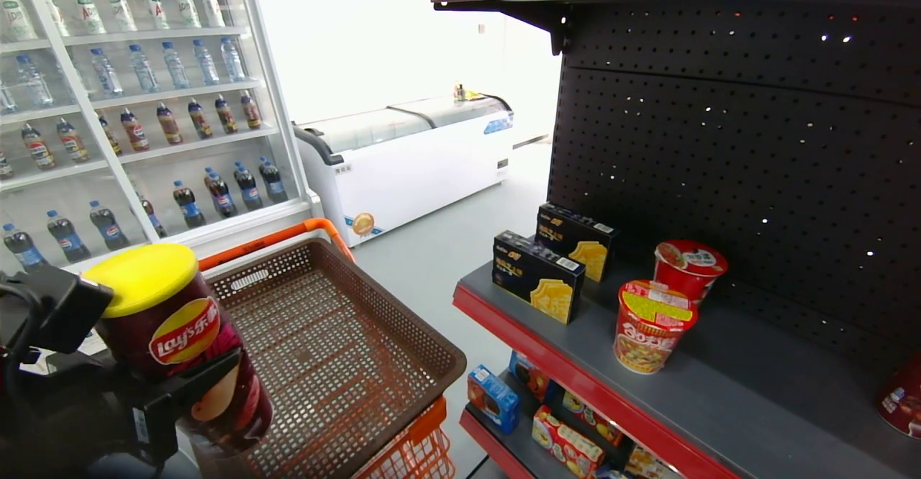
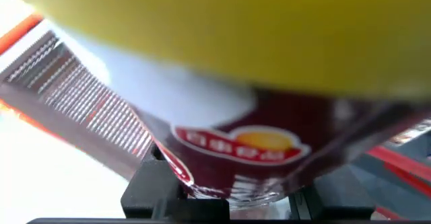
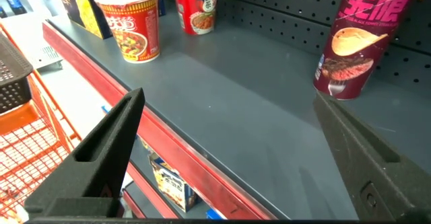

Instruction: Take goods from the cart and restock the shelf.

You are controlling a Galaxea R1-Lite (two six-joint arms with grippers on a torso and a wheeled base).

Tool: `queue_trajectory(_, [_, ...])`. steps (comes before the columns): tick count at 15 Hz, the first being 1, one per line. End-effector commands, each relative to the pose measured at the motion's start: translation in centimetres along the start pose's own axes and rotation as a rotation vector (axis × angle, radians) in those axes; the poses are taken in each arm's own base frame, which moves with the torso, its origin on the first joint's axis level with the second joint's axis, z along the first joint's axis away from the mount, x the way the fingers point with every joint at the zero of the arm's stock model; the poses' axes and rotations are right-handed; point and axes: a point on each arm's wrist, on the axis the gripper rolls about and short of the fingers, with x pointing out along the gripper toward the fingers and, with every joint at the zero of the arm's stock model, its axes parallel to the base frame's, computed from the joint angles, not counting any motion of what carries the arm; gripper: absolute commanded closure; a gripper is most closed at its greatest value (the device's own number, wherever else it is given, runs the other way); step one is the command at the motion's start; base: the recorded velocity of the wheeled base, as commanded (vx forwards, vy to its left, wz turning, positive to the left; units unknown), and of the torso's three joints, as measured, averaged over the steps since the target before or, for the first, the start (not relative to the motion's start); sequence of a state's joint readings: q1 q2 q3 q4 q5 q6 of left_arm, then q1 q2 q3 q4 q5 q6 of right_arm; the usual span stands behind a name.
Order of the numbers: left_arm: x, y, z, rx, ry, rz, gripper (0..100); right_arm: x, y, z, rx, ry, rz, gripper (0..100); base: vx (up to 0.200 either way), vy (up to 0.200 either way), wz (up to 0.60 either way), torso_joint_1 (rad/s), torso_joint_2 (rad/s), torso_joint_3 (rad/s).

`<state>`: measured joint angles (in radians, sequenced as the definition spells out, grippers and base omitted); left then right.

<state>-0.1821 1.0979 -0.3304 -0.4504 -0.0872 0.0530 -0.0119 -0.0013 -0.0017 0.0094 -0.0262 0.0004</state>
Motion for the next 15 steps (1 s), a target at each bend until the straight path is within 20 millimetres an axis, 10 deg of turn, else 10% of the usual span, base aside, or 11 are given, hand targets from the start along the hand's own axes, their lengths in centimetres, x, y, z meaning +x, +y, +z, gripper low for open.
queue_trajectory(1, [-2.6,-0.5,0.6,0.006,-0.109,-0.033,100,0.0,0.0,0.0,0.000,0.001,0.000,0,0.000,0.000,0.00,0.000,0.00,0.000])
queue_trajectory(6, [-9.1,-0.9,-2.7,-0.129,-0.091,0.028,100,0.0,0.0,0.0,0.000,0.001,0.000,0,0.000,0.000,0.00,0.000,0.00,0.000])
queue_trajectory(15, [-10.2,-0.8,-4.3,-0.091,-0.197,0.145,100,0.0,0.0,0.0,0.000,0.001,0.000,0,0.000,0.000,0.00,0.000,0.00,0.000])
